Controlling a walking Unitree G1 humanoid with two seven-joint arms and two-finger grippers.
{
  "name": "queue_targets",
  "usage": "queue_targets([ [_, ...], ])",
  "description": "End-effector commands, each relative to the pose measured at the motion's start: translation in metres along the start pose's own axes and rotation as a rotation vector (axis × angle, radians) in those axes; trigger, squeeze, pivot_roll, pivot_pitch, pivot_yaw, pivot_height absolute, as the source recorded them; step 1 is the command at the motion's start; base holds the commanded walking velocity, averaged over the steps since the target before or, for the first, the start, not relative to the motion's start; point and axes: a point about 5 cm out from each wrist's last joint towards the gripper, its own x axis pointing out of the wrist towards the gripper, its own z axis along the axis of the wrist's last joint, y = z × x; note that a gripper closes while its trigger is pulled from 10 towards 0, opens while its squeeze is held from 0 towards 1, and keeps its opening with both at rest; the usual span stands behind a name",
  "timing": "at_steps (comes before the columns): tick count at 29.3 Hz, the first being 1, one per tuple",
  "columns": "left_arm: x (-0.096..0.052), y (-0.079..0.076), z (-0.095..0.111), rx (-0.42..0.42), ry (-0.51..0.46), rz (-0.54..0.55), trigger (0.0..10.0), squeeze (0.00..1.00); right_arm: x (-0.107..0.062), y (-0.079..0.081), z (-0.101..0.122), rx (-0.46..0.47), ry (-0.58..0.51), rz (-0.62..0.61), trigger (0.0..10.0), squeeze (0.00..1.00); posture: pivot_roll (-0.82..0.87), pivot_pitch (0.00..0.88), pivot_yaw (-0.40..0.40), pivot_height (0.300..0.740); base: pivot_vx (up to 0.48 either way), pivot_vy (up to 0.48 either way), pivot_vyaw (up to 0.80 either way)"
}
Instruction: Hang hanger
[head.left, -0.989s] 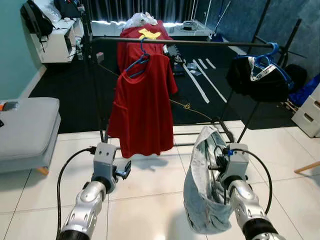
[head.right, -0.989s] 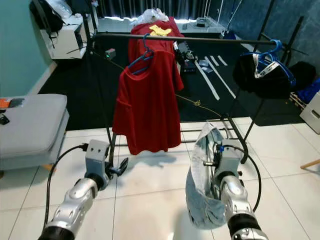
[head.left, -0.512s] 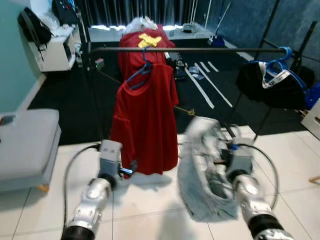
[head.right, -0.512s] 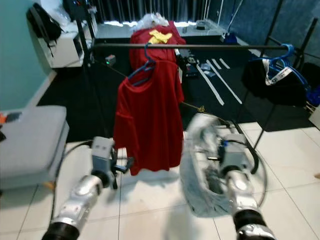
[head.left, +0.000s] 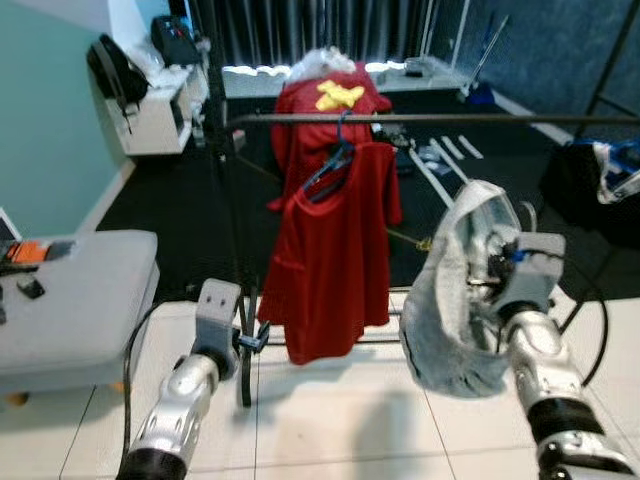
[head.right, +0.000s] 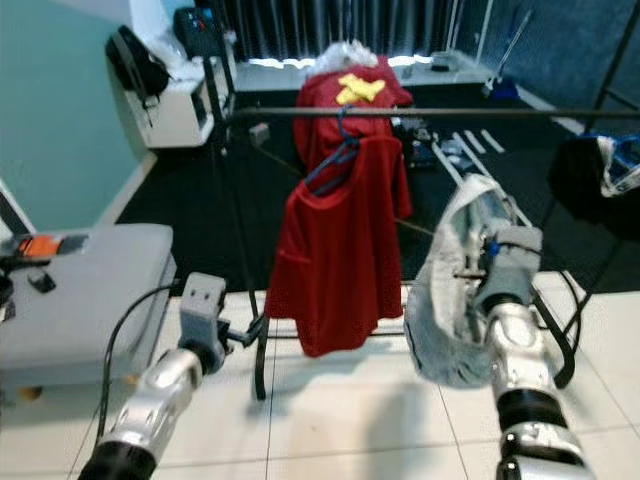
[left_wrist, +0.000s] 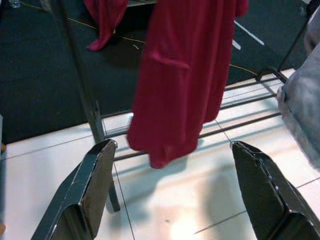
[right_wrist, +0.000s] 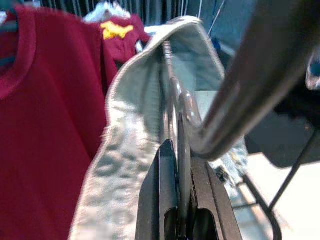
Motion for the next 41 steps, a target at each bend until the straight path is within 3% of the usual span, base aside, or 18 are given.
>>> queue_targets([
  [1, -0.002, 0.0, -0.003, 0.001, 0.009, 0.0, 10.0, 0.0, 0.008, -0.005, 0.023, 0.022, -0.07, -0.008, 10.0, 0.0, -0.01, 0.011, -0.036, 0.74, 0.39, 0.0, 0.0],
  [8, -0.002, -0.002, -0.002, -0.001, 0.007, -0.009, 10.0, 0.0, 0.013, -0.015, 0.035, 0.018, -0.069, -0.004, 10.0, 0.0, -0.02, 0.01, -0.031, 0.74, 0.391, 0.0, 0.0],
  [15, -0.001, -0.007, -0.002, 0.003, 0.007, -0.027, 10.0, 0.0, 0.021, -0.028, 0.049, 0.081, 0.022, 0.062, 10.0, 0.0, -0.02, 0.011, -0.031, 0.74, 0.396, 0.0, 0.0],
  [17, -0.001, -0.009, -0.003, 0.008, 0.013, -0.042, 10.0, 0.0, 0.026, -0.03, 0.055, 0.193, 0.058, 0.097, 10.0, 0.0, -0.02, 0.012, -0.028, 0.74, 0.398, 0.0, 0.0],
  [20, -0.001, -0.01, -0.004, 0.013, 0.016, -0.051, 10.0, 0.0, 0.027, -0.03, 0.056, 0.236, 0.087, 0.131, 10.0, 0.0, -0.03, 0.012, -0.024, 0.74, 0.398, 0.0, 0.0],
  [27, 0.0, -0.013, -0.001, 0.008, -0.007, -0.079, 10.0, 0.0, 0.028, -0.027, 0.057, 0.212, 0.122, 0.213, 10.0, 0.0, -0.03, 0.013, -0.024, 0.74, 0.38, 0.0, 0.0],
  [33, -0.002, -0.017, 0.004, -0.011, -0.055, -0.132, 10.0, 0.0, 0.028, -0.026, 0.059, 0.197, 0.136, 0.261, 10.0, 0.0, -0.03, 0.013, -0.024, 0.74, 0.0, 0.0, 0.0],
  [37, -0.008, -0.024, 0.008, -0.022, -0.104, -0.234, 10.0, 0.0, 0.027, -0.025, 0.061, 0.195, 0.152, 0.312, 10.0, 0.0, -0.03, 0.015, -0.021, 0.74, 0.0, 0.0, 0.0],
  [41, -0.009, -0.022, 0.008, -0.012, -0.11, -0.223, 10.0, 0.0, 0.027, -0.026, 0.062, 0.226, 0.155, 0.337, 10.0, 0.0, -0.03, 0.015, -0.02, 0.74, 0.0, 0.0, 0.0],
])
